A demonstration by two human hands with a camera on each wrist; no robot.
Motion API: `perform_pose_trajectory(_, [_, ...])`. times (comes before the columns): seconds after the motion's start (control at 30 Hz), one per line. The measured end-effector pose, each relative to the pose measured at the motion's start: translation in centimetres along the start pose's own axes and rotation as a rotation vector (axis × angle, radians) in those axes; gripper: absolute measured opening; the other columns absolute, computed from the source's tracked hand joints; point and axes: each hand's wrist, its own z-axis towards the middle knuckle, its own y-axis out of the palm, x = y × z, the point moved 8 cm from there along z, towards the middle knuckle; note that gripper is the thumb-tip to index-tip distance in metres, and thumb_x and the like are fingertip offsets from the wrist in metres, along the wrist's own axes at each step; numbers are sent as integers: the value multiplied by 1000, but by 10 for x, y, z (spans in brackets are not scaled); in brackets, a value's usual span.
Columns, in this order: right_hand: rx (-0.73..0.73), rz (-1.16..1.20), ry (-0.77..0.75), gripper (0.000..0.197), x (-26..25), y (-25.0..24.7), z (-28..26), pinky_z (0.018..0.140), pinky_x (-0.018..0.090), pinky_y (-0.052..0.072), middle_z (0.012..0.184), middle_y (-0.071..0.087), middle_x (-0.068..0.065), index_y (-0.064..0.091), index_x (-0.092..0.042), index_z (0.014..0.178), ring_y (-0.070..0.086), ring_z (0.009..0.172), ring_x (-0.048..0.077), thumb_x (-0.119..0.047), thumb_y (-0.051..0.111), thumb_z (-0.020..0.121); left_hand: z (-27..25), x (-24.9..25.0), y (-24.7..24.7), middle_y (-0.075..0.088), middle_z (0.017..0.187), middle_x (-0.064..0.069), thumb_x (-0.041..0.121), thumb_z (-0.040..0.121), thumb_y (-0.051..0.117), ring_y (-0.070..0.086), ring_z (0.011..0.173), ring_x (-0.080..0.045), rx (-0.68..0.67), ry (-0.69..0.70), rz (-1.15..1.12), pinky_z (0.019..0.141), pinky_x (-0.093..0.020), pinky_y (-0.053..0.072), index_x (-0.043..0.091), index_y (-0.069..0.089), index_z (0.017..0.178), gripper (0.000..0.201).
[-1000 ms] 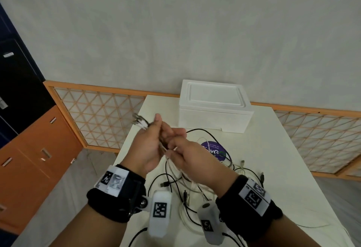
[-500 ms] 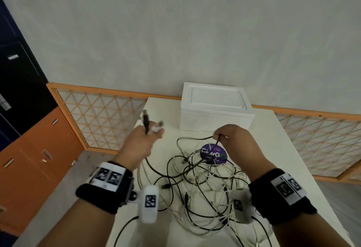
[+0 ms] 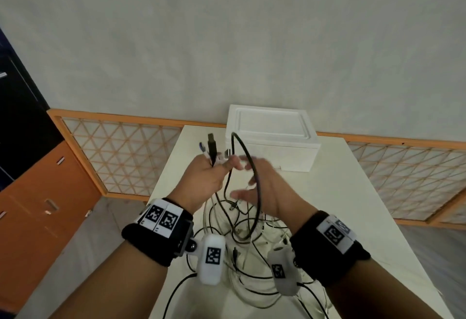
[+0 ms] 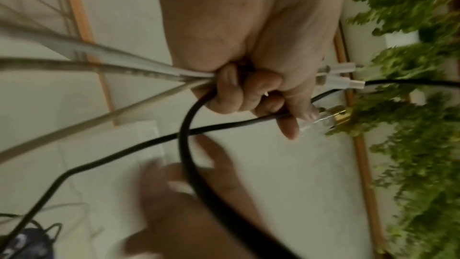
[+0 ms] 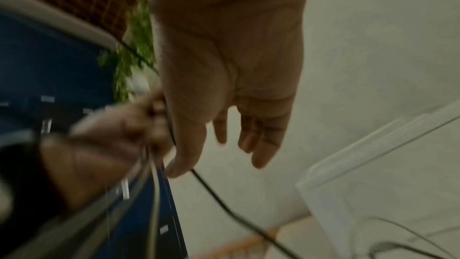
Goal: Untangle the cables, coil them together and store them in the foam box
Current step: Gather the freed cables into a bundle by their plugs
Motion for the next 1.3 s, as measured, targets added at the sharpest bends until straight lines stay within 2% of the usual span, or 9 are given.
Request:
perform_pose_trajectory(0.17, [-343, -345, -68, 26, 10, 53, 6, 86, 36, 45, 101, 63, 17, 66, -5, 101, 58, 96, 30, -27, 58, 91, 0, 26, 8, 46, 81, -16, 54, 71, 72, 23, 54, -19, 15, 63, -174, 53, -37, 15, 26, 71, 65, 28])
perform_pose_trajectory(0.3, [-53, -37, -45, 14, -8, -2, 16, 68, 26, 47, 84, 67, 4, 69, -10, 86, 63, 75, 14, -18, 58, 90, -2, 12, 3, 56, 58, 6, 16, 84, 67, 32, 41, -5, 8, 59, -136, 43, -19, 21, 19, 74, 85, 7])
perform_pose_trajectory(0.43, [58, 31, -138, 14, -38, -44, 24, 62, 18, 50, 80, 65, 3, 69, -6, 87, 66, 70, 16, -9, 56, 91, 1, 8, 16, 47, 45, 19, -6, 85, 63, 41, 43, 5, -13, 117, -4, 51, -5, 34, 22, 60, 116, 42])
perform_pose_trajectory(0.7, [414, 571, -126, 27, -27, -84, 4, 78, 48, 57, 69, 66, -4, 69, -31, 72, 66, 68, 17, -9, 64, 86, 29, -13, 34, 62, 75, 17, 15, 87, 69, 57, 68, 9, 34, 67, 125, 77, -13, 39, 26, 67, 110, 26])
perform_pose_trajectory(0.8, [424, 588, -171, 17, -19, -81, 4, 74, 33, 57, 86, 61, -6, 66, -22, 94, 61, 67, 7, -7, 67, 84, 29, -17, 34, 64, 64, 23, 19, 93, 62, 57, 60, 15, 35, -8, 154, 68, -18, 40, 18, 71, 87, 10])
perform_pose_trajectory(0.93, [125, -42, -96, 47, 26, -34, 19, 75, 16, 40, 103, 46, -8, 56, -20, 124, 47, 77, -1, -20, 72, 80, 23, 28, 39, 49, 40, 8, 17, 94, 58, 46, 38, 9, 32, 134, 85, 46, -4, 30, 7, 70, 99, 16])
perform_pose_trajectory(1.07, [119, -178, -12, 15, 50, -27, 24, 72, 25, 37, 81, 59, 7, 67, -5, 88, 60, 81, 24, -19, 60, 89, 26, 43, 50, 59, 49, 12, 14, 92, 61, 45, 43, 9, -52, 201, 73, 48, -3, 30, 16, 68, 111, 21])
perform_pose_trajectory(1.17, [297, 80, -20, 15, 26, -63, 20, 65, 38, 44, 64, 58, -4, 65, -17, 73, 56, 63, 19, -29, 63, 82, 41, 8, 49, 57, 69, 19, 20, 85, 71, 50, 61, 11, -53, 93, 146, 59, -6, 36, 25, 66, 111, 27])
perform_pose_trajectory(1.3, [499, 196, -216, 10, -32, -112, 2, 64, 12, 43, 66, 58, -12, 70, -19, 86, 56, 57, 2, -12, 62, 86, 53, -57, 65, 64, 72, 12, 30, 83, 72, 57, 67, -1, -209, -46, 392, 72, -28, 46, 21, 68, 75, 14])
